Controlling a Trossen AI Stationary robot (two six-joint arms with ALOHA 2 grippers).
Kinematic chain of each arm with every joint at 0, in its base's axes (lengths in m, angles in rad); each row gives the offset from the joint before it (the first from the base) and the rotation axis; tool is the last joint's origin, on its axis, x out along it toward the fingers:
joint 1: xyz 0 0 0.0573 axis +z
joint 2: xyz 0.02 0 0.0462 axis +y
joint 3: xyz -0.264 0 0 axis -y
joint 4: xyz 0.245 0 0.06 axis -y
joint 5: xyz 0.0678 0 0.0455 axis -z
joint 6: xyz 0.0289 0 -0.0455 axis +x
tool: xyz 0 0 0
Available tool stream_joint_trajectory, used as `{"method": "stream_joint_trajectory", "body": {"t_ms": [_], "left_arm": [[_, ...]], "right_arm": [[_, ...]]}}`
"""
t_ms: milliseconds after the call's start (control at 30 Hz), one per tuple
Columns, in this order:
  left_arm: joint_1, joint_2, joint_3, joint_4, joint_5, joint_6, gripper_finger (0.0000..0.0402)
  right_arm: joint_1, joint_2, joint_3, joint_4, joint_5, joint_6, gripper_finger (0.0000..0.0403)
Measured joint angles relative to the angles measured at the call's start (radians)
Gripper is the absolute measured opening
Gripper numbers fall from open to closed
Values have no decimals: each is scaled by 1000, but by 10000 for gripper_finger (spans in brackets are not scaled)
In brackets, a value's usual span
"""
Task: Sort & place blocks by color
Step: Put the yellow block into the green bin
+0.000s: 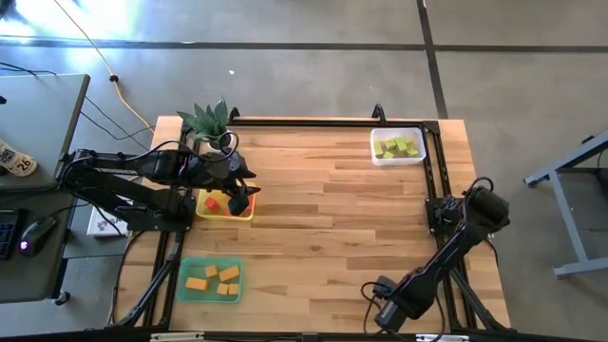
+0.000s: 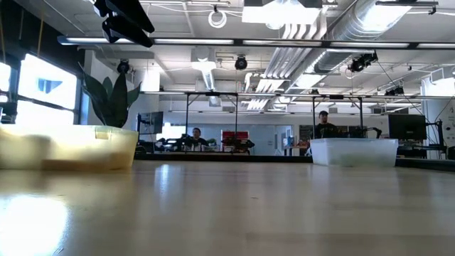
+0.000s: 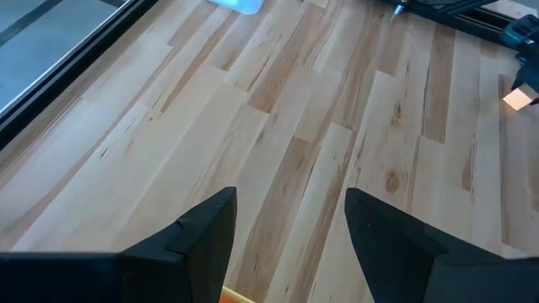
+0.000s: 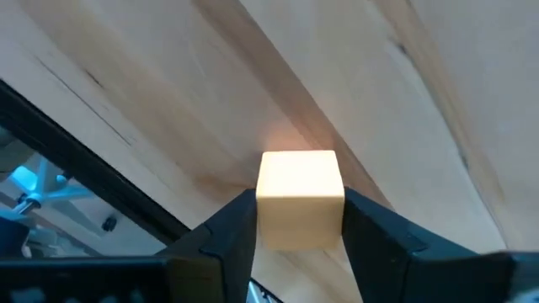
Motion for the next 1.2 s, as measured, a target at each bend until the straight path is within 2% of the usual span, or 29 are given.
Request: {"method": "stream_joint_trajectory", "body": {"t_ms": [200, 333, 567, 700, 933, 1200], "left_arm": [[0, 0, 0, 0, 0, 1, 211], [0, 0, 0, 0, 0, 4, 211], [0, 0, 0, 1, 6, 9, 211], [0, 0, 0, 34, 35, 4, 211], [0, 0, 0, 157, 114, 46, 211], [-2, 0, 1, 248, 153, 147, 211]], "right_arm": [[-5, 31, 0, 6, -22, 13, 148], [-21, 32, 0, 17, -41, 24, 107], [-66, 30, 0, 122, -33, 15, 106], [-112, 7, 0, 167, 21, -17, 106], [-238, -80, 0, 177, 209, -142, 106], [-409, -184, 0, 285, 308, -338, 106]]}}
